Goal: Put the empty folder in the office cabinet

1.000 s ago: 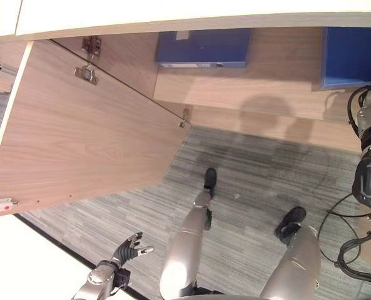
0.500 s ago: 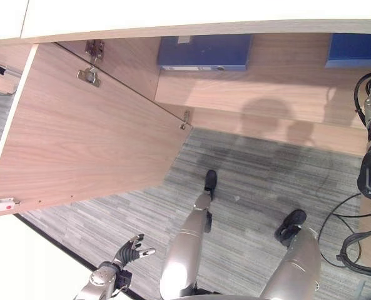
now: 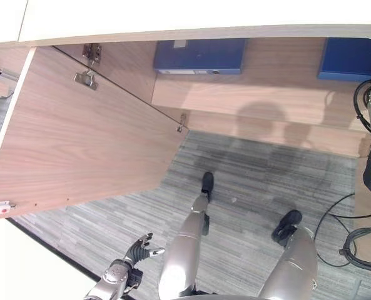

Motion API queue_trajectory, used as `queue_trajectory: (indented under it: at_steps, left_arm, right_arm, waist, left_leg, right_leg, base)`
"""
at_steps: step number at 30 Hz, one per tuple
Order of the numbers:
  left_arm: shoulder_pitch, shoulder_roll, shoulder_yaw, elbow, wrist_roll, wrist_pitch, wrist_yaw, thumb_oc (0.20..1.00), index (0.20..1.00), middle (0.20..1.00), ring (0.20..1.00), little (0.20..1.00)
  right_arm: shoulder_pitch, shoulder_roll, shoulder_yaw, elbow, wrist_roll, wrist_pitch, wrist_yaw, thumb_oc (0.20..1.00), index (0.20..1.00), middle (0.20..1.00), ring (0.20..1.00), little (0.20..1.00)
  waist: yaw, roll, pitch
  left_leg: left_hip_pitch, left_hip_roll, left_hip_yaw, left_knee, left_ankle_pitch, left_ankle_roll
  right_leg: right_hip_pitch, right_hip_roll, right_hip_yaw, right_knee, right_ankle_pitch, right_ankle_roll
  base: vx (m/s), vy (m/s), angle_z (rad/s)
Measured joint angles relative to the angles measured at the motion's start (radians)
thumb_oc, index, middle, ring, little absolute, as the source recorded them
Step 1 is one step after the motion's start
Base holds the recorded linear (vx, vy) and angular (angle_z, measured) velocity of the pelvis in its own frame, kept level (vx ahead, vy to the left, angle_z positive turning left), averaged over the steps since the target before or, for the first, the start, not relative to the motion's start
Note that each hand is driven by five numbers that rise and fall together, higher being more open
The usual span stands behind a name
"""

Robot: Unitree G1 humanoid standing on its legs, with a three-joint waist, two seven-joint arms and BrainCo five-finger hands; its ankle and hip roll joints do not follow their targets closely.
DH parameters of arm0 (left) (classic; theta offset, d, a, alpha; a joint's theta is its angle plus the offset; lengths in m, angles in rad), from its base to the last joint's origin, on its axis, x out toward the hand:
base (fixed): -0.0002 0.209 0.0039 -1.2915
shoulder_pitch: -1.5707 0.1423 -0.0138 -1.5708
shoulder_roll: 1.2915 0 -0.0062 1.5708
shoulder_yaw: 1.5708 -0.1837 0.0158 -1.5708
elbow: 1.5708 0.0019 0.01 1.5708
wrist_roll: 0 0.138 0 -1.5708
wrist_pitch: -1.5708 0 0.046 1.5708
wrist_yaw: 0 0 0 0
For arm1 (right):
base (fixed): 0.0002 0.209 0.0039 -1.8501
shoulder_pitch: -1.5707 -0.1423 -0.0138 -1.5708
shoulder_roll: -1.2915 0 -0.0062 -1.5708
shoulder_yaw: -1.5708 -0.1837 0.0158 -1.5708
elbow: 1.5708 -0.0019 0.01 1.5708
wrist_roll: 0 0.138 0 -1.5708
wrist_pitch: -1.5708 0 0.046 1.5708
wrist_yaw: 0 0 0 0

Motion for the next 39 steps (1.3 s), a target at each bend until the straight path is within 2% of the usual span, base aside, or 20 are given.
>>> queue_trajectory:
  at_steps: [5, 9, 14, 20, 24, 32, 36, 39]
  left_arm:
    - [-0.020, -0.003, 0.000, 0.003, -0.002, 0.010, 0.012, 1.000, 1.000, 1.000, 1.000, 1.000]
    - [-0.043, -0.005, -0.001, 0.016, -0.003, 0.017, 0.016, 1.000, 1.000, 1.000, 1.000, 1.000]
    - [-0.046, -0.005, 0.000, 0.018, -0.003, 0.020, 0.015, 1.000, 1.000, 1.000, 1.000, 1.000]
    - [-0.046, -0.004, 0.011, 0.037, -0.013, 0.023, 0.003, 1.000, 1.000, 1.000, 1.000, 1.000]
    - [-0.025, -0.005, 0.041, 0.036, -0.019, 0.024, -0.022, 1.000, 1.000, 1.000, 1.000, 1.000]
    - [-0.018, -0.002, 0.060, 0.037, -0.020, 0.021, -0.057, 1.000, 1.000, 1.000, 1.000, 1.000]
    - [-0.027, -0.002, 0.085, 0.037, -0.021, 0.020, -0.061, 1.000, 1.000, 1.000, 1.000, 1.000]
    - [-0.046, -0.004, 0.087, 0.042, -0.047, 0.021, -0.062, 1.000, 1.000, 1.000, 1.000, 1.000]
  right_arm:
    - [0.000, 0.018, 0.006, 0.002, -0.001, 0.005, -0.008, 1.000, 1.000, 1.000, 1.000, 1.000]
    - [-0.006, 0.019, 0.011, 0.049, -0.033, 0.050, 0.003, 1.000, 1.000, 1.000, 1.000, 1.000]
    - [-0.008, 0.016, 0.011, 0.063, -0.034, 0.070, 0.009, 1.000, 1.000, 1.000, 1.000, 1.000]
    - [-0.079, -0.003, 0.162, 0.063, -0.078, 0.150, 0.066, 1.000, 1.000, 1.000, 1.000, 1.000]
    - [-0.080, -0.038, 0.167, 0.072, -0.108, 0.191, 0.092, 1.000, 1.000, 1.000, 1.000, 1.000]
    - [-0.068, -0.041, 0.183, 0.065, -0.106, 0.174, 0.110, 1.000, 1.000, 1.000, 1.000, 1.000]
    - [-0.044, -0.031, 0.137, 0.056, -0.068, 0.119, 0.127, 1.000, 1.000, 1.000, 1.000, 1.000]
    - [0.074, 0.026, 0.108, -0.054, -0.065, 0.071, 0.158, 1.000, 1.000, 1.000, 1.000, 1.000]
  waist:
    - [0.001, -0.006, -0.003]
    - [0.000, -0.011, -0.005]
    - [0.000, -0.011, -0.006]
    - [0.013, -0.012, -0.006]
    - [0.025, -0.012, -0.005]
    - [0.028, -0.013, -0.005]
    - [0.025, -0.016, -0.002]
    - [0.014, -0.032, 0.010]
  left_leg:
    - [-0.005, 0.000, -0.004, -0.002, 0.003, 0.004]
    - [-0.005, 0.001, -0.007, -0.002, 0.008, 0.005]
    - [-0.004, 0.001, -0.009, -0.002, 0.009, 0.006]
    - [-0.002, 0.001, -0.018, -0.019, 0.012, 0.011]
    - [-0.003, 0.001, -0.020, -0.039, 0.011, 0.010]
    - [-0.003, -0.001, -0.016, -0.062, 0.020, 0.013]
    - [0.008, 0.001, -0.015, -0.082, 0.045, 0.016]
    - [0.042, 0.021, -0.006, -0.091, 0.048, 0.014]
  right_leg:
    - [-0.008, 0.000, -0.001, 0.009, -0.002, -0.004]
    - [-0.007, 0.000, -0.002, 0.012, -0.004, -0.007]
    - [-0.006, 0.000, -0.002, 0.015, -0.004, -0.007]
    - [-0.009, 0.000, -0.006, 0.025, -0.008, -0.012]
    - [-0.017, -0.001, -0.006, 0.023, -0.009, -0.014]
    - [-0.026, 0.002, -0.002, -0.001, -0.004, -0.006]
    - [-0.022, 0.007, 0.000, -0.012, 0.001, -0.003]
    - [0.016, 0.035, 0.000, -0.053, 0.015, 0.000]
  base:
    - [0.00, -0.006, 0.00]
    - [0.00, -0.009, 0.00]
    - [0.00, -0.006, 0.00]
    - [-0.01, -0.010, 0.04]
    - [0.00, 0.003, 0.02]
    - [-0.01, 0.014, -0.03]
    - [-0.02, 0.032, -0.05]
    - [-0.05, 0.039, -0.19]
